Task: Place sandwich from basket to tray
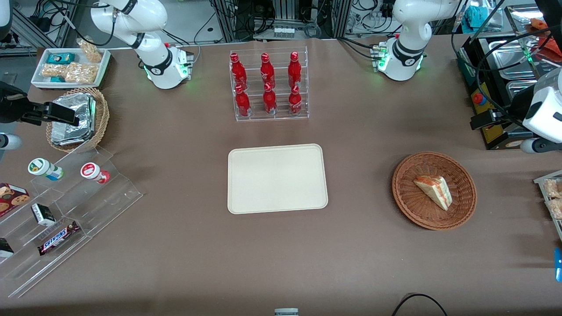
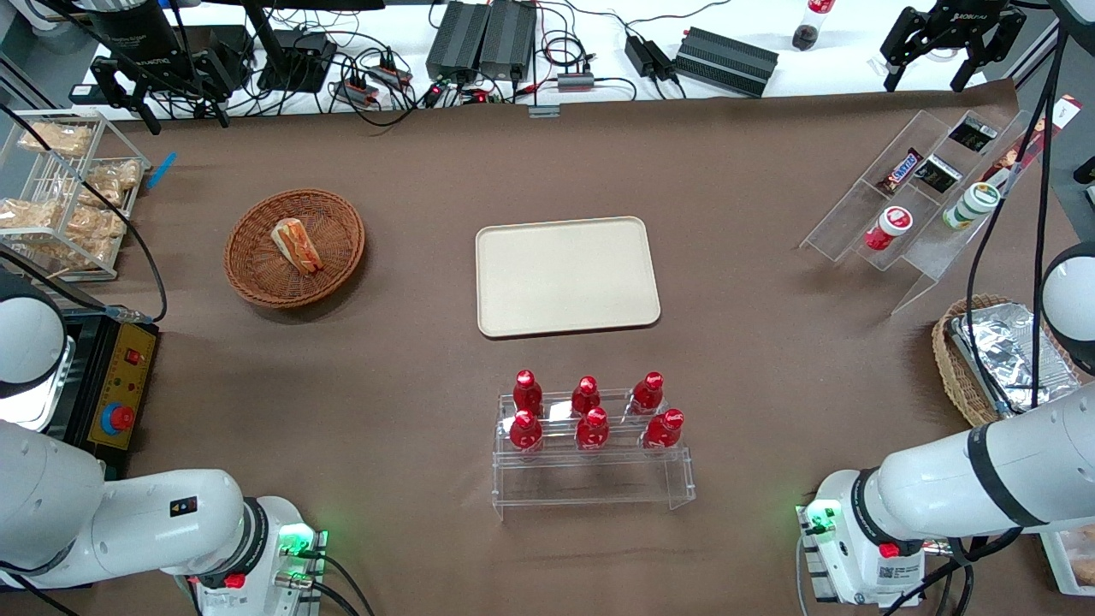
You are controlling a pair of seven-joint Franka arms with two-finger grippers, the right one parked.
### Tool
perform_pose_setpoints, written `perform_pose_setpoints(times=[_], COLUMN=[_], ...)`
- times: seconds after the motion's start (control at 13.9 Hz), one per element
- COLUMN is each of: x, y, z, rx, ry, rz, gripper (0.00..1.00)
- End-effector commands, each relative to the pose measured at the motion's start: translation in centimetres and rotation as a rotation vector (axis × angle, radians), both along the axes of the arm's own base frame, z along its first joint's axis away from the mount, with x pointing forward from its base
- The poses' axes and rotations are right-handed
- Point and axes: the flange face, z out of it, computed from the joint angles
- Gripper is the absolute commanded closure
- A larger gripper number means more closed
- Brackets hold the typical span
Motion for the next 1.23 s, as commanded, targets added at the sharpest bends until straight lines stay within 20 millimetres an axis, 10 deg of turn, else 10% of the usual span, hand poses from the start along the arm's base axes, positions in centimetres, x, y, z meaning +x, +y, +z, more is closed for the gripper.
perform_pose_setpoints(times=[0.0,1.15], x=[0.1,0.0], y=[0.1,2.7], z=[0.2,-2.6], rx=[-0.005,-0.008], ry=[0.002,0.104], rz=[0.006,0.063], gripper=[0.0,0.0])
